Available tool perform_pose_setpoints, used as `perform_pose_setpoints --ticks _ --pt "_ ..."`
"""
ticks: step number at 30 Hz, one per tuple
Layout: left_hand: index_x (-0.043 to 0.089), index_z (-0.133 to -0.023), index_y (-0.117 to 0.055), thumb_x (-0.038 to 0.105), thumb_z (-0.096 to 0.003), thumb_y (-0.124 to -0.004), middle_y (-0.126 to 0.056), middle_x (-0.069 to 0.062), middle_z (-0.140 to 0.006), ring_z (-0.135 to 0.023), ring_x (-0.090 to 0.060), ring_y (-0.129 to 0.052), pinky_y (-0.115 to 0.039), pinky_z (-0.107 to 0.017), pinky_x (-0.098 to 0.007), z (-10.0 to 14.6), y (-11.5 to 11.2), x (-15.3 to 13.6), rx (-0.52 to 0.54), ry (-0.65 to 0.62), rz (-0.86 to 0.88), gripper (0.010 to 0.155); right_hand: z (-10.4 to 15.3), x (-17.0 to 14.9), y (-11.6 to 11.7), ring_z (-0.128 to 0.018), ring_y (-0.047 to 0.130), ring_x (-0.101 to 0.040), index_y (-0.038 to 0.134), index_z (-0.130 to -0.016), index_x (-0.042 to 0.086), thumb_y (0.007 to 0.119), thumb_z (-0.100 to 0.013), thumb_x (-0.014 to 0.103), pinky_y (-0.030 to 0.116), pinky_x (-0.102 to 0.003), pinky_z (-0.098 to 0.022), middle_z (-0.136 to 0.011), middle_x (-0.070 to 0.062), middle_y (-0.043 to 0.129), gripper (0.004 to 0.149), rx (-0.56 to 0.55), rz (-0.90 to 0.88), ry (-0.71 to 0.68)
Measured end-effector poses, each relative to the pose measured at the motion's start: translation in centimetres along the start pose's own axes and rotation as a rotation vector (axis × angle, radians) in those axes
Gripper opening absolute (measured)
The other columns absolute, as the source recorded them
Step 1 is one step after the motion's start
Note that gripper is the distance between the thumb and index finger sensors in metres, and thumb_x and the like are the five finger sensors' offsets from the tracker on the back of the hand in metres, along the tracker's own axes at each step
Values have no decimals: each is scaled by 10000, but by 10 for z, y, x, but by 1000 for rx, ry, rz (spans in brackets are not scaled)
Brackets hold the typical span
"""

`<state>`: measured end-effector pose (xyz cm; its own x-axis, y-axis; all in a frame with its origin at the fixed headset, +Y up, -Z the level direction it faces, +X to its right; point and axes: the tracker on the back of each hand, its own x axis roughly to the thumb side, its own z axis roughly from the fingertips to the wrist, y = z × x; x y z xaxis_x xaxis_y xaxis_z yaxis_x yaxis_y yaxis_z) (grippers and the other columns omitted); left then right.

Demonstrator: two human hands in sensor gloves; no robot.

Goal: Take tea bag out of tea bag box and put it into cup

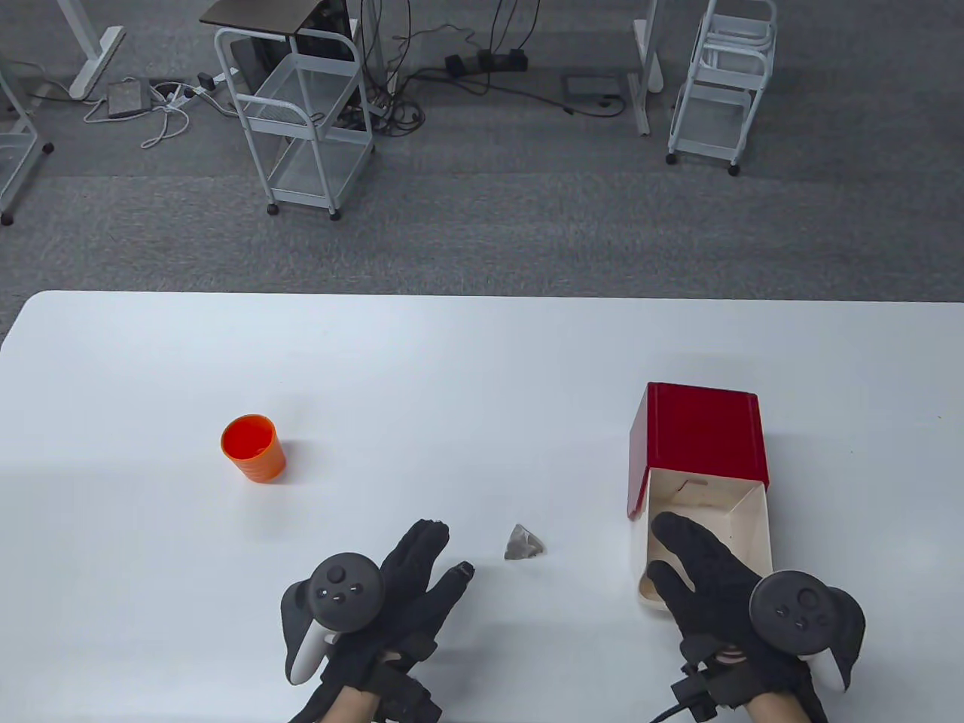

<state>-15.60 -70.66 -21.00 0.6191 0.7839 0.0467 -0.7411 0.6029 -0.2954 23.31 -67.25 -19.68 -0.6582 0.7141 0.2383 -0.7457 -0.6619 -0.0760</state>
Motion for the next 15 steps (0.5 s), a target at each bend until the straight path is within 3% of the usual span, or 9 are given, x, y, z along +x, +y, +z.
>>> perform_pose_setpoints --ticks 7,15 --pt "249 -1153 -486 714 -513 -557 -483 -88 -1260 -1126 -366 -555 -551 -812 -495 -4 0 4 39 45 -99 794 9 -9 -1 -806 815 -470 661 -967 161 722 -470 504 706 -574 -601 -998 -210 713 607 -20 -29 16" --pt "267 -1106 -588 618 -505 -686 -671 -59 -1168 -997 -289 -763 -691 -751 -401 -33 -9 40 120 119 -454 702 8 -12 1 -802 816 -474 664 -965 155 722 -470 503 705 -577 -598 -995 -212 717 607 -1 -18 26"
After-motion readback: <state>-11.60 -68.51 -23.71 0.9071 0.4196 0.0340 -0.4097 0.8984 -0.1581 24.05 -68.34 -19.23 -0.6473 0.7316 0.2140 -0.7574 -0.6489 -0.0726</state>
